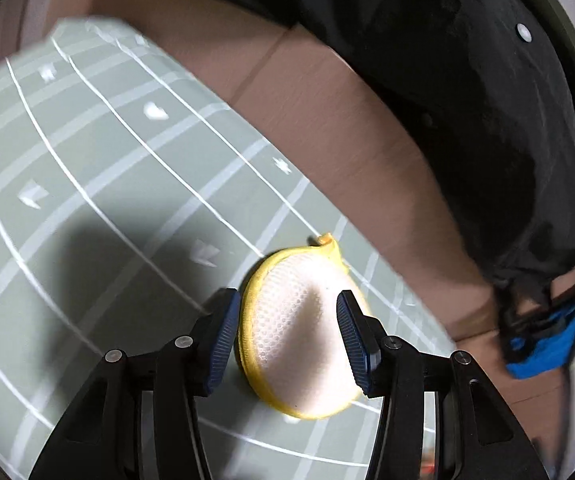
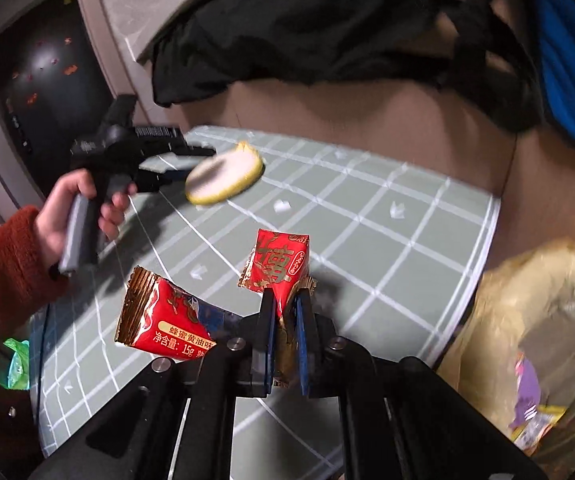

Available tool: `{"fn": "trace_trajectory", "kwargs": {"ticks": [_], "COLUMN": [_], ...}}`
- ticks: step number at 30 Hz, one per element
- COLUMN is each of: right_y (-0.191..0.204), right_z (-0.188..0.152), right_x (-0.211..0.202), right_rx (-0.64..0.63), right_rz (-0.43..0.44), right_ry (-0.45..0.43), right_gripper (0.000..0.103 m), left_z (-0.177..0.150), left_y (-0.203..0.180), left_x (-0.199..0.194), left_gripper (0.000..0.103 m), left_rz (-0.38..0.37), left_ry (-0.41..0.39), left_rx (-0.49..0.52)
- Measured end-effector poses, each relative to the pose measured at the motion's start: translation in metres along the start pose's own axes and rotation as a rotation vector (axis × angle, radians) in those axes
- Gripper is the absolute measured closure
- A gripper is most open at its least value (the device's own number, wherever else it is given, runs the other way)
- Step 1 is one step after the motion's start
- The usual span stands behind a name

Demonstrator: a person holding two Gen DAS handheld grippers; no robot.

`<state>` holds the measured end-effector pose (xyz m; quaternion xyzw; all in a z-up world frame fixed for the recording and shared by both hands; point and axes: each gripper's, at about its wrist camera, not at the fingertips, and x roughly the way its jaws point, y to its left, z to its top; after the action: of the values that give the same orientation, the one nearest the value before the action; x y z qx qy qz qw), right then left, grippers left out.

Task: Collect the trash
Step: 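Grasp the round yellow-rimmed mesh pad with the left tool while the right tool holds the wrappers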

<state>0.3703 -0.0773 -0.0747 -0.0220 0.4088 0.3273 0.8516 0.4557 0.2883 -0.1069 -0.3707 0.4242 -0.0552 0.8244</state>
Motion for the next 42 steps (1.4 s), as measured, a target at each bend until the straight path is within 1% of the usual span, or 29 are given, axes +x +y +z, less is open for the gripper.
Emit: {"fn": "trace_trajectory", "kwargs": {"ticks": [1, 3, 6, 8, 11, 13, 16, 18, 20, 22, 24, 27, 31, 33, 39, 42], "right_y": [-0.002, -0.006, -0.005, -0.005, -0.006, -0.005, -0.004, -0.007, -0.015, -0.031, -0.047, -0.059, -0.066, -0.069, -0.076, -0.082], "right_z": [-0.003, -0.008, -0.008, -0.008, -0.007, -0.006, -0.004, 0.003, 0.016, 0.032, 0.046, 0.057, 0.059, 0.057, 0.052, 0.051], "right_x": [0.003, 0.008, 0.01, 0.011, 0.013, 0.014, 0.013, 0.008, 0.002, 0.003, 0.012, 0.03, 0.046, 0.045, 0.032, 0.028], "right_rx": [0.012, 0.032, 0.037, 0.042, 0.046, 0.047, 0.052, 0.058, 0.084, 0.139, 0.18, 0.197, 0.225, 0.228, 0.231, 0.238], "right_rz": [0.001, 0.007, 0.014, 0.017, 0.021, 0.02, 0.002, -0.034, -0.084, -0.105, -0.104, -0.097, -0.09, -0.089, -0.127, -0.131], "right_ry": [0.009, 0.019, 0.009, 0.011, 0.008, 0.007, -0.009, -0.047, -0.091, -0.11, -0.095, -0.056, -0.031, -0.035, -0.061, -0.059], "right_gripper": [0.094, 0.094, 0.094, 0.094, 0.094, 0.094, 0.094, 0.094, 0.094, 0.094, 0.094, 0.094, 0.094, 0.094, 0.094, 0.094], "left_z": [-0.001, -0.003, -0.011, -0.018, -0.027, -0.031, -0.037, -0.042, -0.047, -0.049, -0.048, -0.049, -0.053, -0.055, -0.06, -0.064], "left_y": [-0.003, -0.015, -0.045, -0.065, -0.089, -0.102, -0.117, -0.126, -0.132, -0.135, -0.135, -0.142, -0.159, -0.168, -0.187, -0.2], "left_x": [0.003, 0.004, 0.001, 0.002, 0.005, 0.011, 0.02, 0.026, 0.03, 0.032, 0.031, 0.033, 0.038, 0.043, 0.065, 0.076], "left_gripper": [0.053, 0.053, 0.053, 0.053, 0.053, 0.053, 0.053, 0.053, 0.053, 0.053, 0.053, 0.053, 0.053, 0.053, 0.053, 0.054], "left_rz": [-0.04, -0.086, -0.099, -0.128, -0.16, -0.17, -0.174, -0.164, -0.162, -0.166, -0.176, -0.189, -0.202, -0.195, -0.156, -0.132], "left_ry": [0.023, 0.044, 0.036, 0.047, 0.063, 0.078, 0.098, 0.098, 0.101, 0.104, 0.105, 0.105, 0.112, 0.111, 0.121, 0.117], "left_rx": [-0.022, -0.009, 0.09, 0.153, 0.206, 0.221, 0.236, 0.252, 0.264, 0.262, 0.256, 0.256, 0.289, 0.313, 0.365, 0.417]}}
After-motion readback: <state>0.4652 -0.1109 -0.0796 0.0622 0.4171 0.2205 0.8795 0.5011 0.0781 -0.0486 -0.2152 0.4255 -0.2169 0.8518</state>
